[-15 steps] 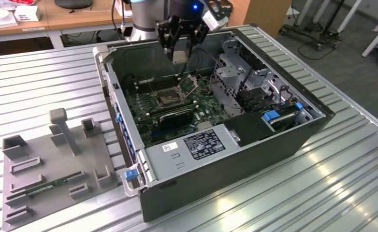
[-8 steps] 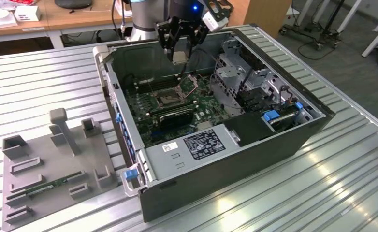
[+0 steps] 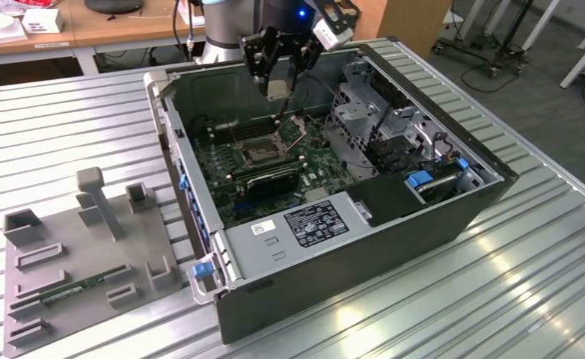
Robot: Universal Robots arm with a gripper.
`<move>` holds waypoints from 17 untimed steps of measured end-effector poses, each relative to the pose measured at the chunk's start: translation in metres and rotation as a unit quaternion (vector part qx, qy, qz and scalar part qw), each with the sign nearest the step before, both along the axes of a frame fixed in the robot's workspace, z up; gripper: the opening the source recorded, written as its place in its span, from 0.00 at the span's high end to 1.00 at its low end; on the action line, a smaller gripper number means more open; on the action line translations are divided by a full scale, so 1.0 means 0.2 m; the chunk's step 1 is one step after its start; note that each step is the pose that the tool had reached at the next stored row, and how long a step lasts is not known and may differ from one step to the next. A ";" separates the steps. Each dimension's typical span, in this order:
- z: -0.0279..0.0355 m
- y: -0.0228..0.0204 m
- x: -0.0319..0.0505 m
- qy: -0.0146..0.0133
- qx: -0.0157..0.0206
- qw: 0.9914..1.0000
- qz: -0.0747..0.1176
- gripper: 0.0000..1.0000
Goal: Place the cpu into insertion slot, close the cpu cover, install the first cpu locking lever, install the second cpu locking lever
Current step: 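Place the cpu into insertion slot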
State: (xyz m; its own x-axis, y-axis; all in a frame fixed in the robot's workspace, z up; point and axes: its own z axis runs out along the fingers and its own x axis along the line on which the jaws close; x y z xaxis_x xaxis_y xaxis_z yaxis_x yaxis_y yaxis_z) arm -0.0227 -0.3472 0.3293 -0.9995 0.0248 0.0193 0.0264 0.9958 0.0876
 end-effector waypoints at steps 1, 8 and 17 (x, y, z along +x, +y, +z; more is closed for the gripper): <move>0.000 0.000 0.000 0.000 0.000 1.000 0.000 0.45; -0.023 0.000 0.000 0.000 0.000 1.000 0.000 0.45; -0.035 0.000 0.000 0.000 -0.001 1.000 -0.006 0.45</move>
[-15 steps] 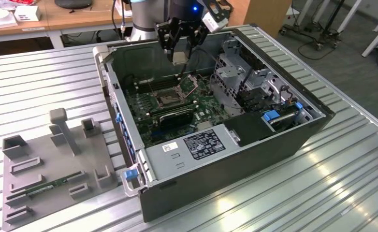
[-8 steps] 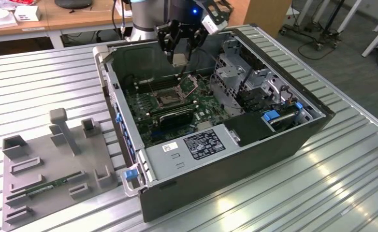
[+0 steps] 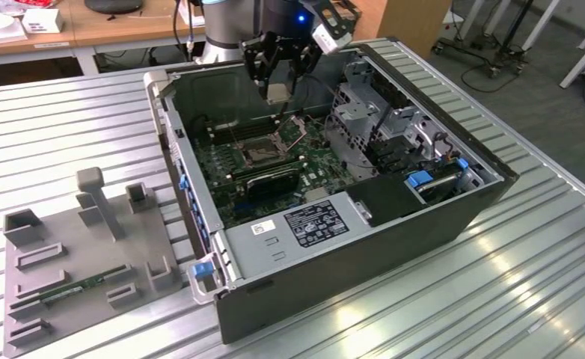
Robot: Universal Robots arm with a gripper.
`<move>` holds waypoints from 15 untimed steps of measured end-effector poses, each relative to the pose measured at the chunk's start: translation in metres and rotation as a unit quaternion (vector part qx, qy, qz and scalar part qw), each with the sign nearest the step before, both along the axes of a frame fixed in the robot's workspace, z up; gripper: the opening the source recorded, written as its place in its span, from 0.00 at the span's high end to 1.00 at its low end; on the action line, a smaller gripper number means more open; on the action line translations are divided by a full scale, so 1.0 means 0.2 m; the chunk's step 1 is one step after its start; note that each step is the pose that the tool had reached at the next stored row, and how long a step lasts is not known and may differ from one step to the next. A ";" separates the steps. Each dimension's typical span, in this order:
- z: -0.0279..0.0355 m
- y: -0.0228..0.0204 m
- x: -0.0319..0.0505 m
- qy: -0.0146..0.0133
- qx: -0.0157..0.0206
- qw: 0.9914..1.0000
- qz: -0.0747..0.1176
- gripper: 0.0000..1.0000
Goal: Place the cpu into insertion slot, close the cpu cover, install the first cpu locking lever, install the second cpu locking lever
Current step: 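Place the cpu into insertion slot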
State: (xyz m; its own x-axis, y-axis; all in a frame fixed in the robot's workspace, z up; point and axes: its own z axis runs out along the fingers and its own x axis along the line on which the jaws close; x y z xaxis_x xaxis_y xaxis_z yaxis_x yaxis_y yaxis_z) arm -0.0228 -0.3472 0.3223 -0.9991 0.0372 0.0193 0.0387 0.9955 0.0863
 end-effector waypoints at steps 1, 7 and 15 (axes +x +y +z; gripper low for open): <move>-0.001 0.000 0.000 0.000 0.000 1.000 -0.007 0.45; -0.009 0.000 0.000 0.000 0.000 0.998 -0.062 0.45; -0.021 0.000 0.000 0.000 0.000 0.991 -0.134 0.45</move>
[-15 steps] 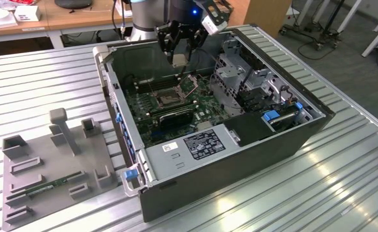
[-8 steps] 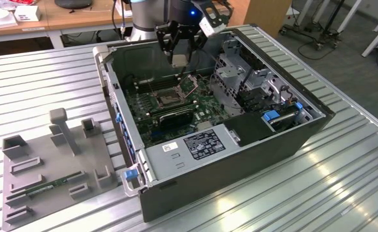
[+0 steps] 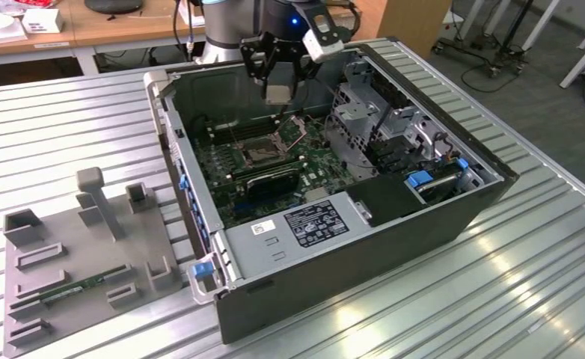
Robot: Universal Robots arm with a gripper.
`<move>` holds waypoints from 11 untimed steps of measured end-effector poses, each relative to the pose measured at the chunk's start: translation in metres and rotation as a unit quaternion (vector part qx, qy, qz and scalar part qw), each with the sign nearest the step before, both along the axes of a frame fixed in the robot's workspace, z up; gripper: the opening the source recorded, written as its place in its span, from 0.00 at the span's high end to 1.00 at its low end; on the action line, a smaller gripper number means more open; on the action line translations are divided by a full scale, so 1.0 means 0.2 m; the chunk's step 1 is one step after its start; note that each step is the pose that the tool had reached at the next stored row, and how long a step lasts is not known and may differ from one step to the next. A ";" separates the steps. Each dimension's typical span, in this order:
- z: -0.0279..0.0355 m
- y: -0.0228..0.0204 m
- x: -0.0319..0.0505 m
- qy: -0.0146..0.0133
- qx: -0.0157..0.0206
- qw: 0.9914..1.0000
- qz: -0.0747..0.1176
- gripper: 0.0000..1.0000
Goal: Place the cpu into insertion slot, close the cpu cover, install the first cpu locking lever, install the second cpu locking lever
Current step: 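Place the cpu into insertion slot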
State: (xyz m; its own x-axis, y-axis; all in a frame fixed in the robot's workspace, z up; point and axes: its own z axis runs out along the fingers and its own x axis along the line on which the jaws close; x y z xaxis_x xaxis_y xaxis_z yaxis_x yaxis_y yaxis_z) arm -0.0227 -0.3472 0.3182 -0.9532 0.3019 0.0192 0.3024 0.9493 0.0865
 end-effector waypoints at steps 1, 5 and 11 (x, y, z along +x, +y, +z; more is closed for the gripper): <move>-0.001 0.000 0.000 0.000 0.000 1.000 -0.009 0.45; -0.008 0.000 0.000 0.000 0.000 0.999 -0.046 0.45; -0.017 0.000 0.000 0.000 0.000 0.995 -0.100 0.45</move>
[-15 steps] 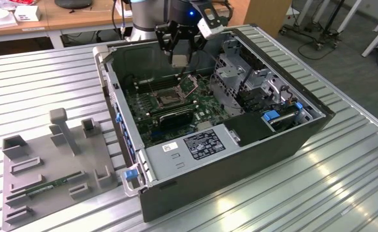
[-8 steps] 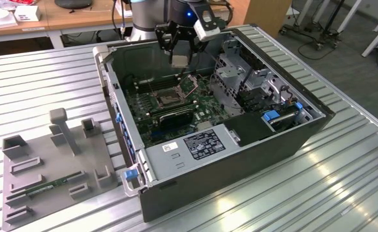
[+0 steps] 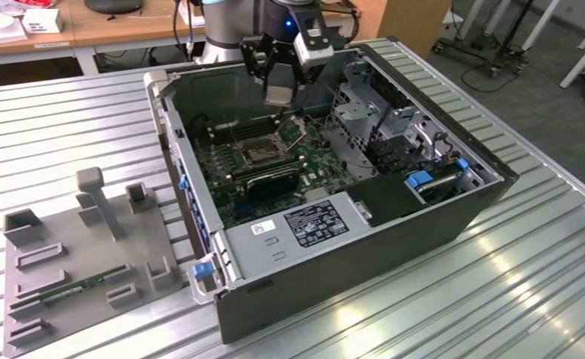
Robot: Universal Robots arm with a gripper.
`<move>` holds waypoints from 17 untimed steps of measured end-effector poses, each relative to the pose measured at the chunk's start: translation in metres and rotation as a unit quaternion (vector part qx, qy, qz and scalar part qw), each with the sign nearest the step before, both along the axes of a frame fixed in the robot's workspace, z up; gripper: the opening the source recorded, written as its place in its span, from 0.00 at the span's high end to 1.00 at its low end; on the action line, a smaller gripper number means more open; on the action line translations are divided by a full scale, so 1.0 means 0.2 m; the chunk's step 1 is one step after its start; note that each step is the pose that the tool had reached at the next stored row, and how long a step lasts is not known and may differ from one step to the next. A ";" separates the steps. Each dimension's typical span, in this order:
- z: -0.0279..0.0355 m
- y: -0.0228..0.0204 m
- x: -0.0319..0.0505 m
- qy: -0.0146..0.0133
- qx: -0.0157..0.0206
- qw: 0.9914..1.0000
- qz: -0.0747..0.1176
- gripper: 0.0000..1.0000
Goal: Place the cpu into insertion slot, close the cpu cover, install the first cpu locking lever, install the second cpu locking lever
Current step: 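Place the cpu into insertion slot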
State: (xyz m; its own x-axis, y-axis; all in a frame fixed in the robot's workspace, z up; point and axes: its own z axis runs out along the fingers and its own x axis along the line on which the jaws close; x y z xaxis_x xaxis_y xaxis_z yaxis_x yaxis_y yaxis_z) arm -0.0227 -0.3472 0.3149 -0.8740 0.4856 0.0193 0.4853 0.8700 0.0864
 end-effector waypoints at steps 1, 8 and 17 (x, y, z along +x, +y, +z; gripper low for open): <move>-0.002 0.000 0.000 0.000 0.000 1.000 -0.009 0.45; -0.012 0.000 0.000 0.000 0.000 0.997 -0.073 0.45; -0.018 0.000 0.000 0.000 0.000 0.989 -0.149 0.45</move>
State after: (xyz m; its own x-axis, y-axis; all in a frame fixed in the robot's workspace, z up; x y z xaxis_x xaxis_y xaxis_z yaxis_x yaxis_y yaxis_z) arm -0.0227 -0.3472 0.3113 -0.6917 0.7220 0.0193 0.7206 0.6880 0.0865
